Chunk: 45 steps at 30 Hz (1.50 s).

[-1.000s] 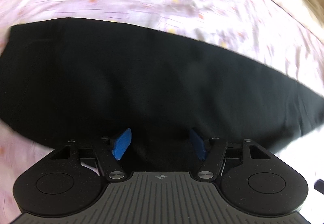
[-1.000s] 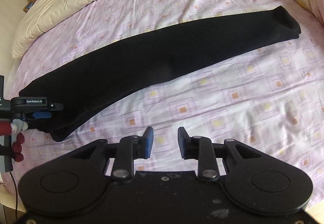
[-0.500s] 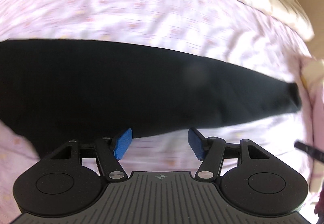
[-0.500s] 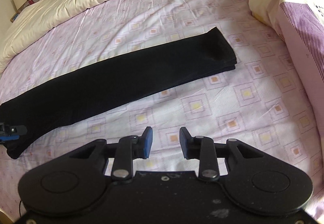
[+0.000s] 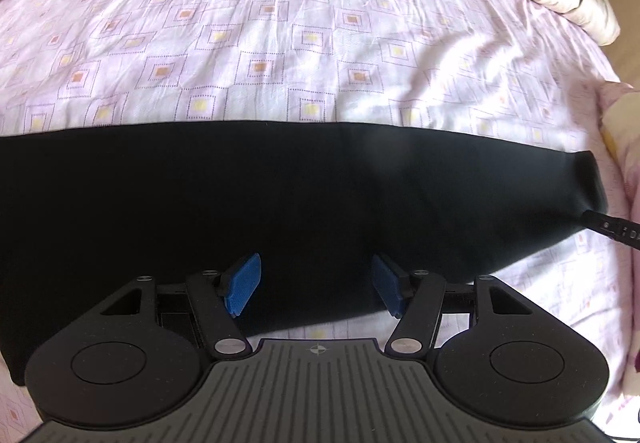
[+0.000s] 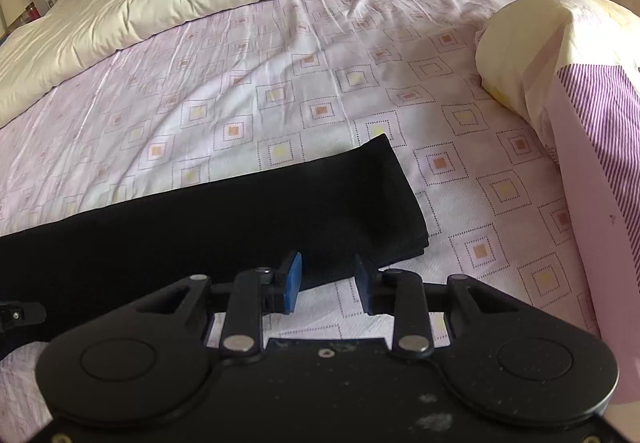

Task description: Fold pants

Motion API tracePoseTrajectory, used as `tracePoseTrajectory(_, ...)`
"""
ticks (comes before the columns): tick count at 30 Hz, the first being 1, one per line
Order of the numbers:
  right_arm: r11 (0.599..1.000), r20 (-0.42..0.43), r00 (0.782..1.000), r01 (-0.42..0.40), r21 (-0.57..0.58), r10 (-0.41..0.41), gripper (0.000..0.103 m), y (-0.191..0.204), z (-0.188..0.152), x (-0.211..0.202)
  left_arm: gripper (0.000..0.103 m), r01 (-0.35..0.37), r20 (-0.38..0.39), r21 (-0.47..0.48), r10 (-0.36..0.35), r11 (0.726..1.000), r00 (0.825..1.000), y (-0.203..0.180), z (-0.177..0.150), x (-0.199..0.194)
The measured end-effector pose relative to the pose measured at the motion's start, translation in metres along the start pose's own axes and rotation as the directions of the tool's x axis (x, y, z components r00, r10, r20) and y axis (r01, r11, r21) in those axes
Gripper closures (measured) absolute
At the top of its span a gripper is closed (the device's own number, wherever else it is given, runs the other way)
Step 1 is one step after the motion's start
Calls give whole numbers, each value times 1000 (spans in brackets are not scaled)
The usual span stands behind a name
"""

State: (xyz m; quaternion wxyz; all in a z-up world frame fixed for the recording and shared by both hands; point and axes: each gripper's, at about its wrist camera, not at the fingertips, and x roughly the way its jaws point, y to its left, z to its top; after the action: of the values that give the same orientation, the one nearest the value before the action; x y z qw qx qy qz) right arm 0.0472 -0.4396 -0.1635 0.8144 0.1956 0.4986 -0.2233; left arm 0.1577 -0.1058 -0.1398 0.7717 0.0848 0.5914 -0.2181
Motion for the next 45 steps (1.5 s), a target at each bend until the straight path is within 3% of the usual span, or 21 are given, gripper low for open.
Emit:
tracePoseTrajectory(2, 1000, -66, 998, 8, -18, -10, 71, 2, 0, 22, 44, -6, -4, 0, 6, 1000, 1000, -2, 6, 3)
tracePoseTrajectory(5, 998, -46, 999, 18, -54, -21, 69, 9, -1, 28, 44, -2, 2, 6, 2, 1000, 1000, -11, 14, 5)
tracePoseTrajectory(7, 998, -49, 999, -18, -58, 15, 69, 6, -1, 23, 44, 5, 12, 25, -6, 1000, 1000, -21, 20, 6)
tracePoseTrajectory(10, 997, -37, 996, -80, 20, 81, 71, -11, 1, 10, 44, 33, 16, 59, -34, 998, 999, -41, 28, 9)
tracePoseTrajectory(13, 987, 29, 993, -113, 113, 110, 69, -34, 4, -14, 44, 62, 21, 94, -65, 994, 998, -62, 35, 15)
tracePoseTrajectory(16, 978, 83, 990, -127, 165, 114, 53, -57, 10, -28, 44, 72, 14, 127, -74, 989, 997, -77, 41, 25)
tracePoseTrajectory(17, 976, 84, 990, -130, 174, 117, 42, -65, 12, -28, 44, 65, 9, 139, -67, 988, 998, -80, 42, 29)
tracePoseTrajectory(21, 968, 23, 986, -167, 186, 166, 38, -90, 25, -9, 44, 20, -30, 149, -16, 989, 999, -79, 45, 48)
tracePoseTrajectory(25, 954, -57, 966, -237, 186, 251, 38, -107, 32, 18, 43, -8, -77, 149, 20, 989, 997, -66, 46, 61)
tracePoseTrajectory(29, 932, -146, 926, -324, 161, 347, 38, -111, 39, 46, 43, -9, -123, 140, 27, 990, 992, -67, 51, 65)
tracePoseTrajectory(32, 918, -150, 907, -376, 127, 393, 35, -109, 42, 53, 37, -5, -136, 121, 22, 993, 990, -67, 51, 68)
tracePoseTrajectory(34, 894, -162, 881, -423, 150, 444, 35, -108, 46, 61, 33, -5, -137, 133, 23, 991, 990, -69, 48, 69)
tracePoseTrajectory(40, 842, -138, 837, -500, 204, 530, 35, -110, 56, 76, 28, -3, -137, 144, 23, 990, 990, -72, 47, 71)
tracePoseTrajectory(41, 828, -129, 826, -514, 226, 548, 36, -112, 57, 79, 28, -2, -139, 143, 22, 990, 990, -72, 48, 72)
tracePoseTrajectory(43, 804, -142, 805, -525, 280, 575, 62, -113, 56, 91, 28, 2, -142, 141, 18, 990, 990, -71, 48, 71)
tracePoseTrajectory(45, 791, -114, 805, -529, 308, 582, 74, -114, 55, 94, 28, 5, -146, 141, 15, 990, 989, -71, 49, 71)
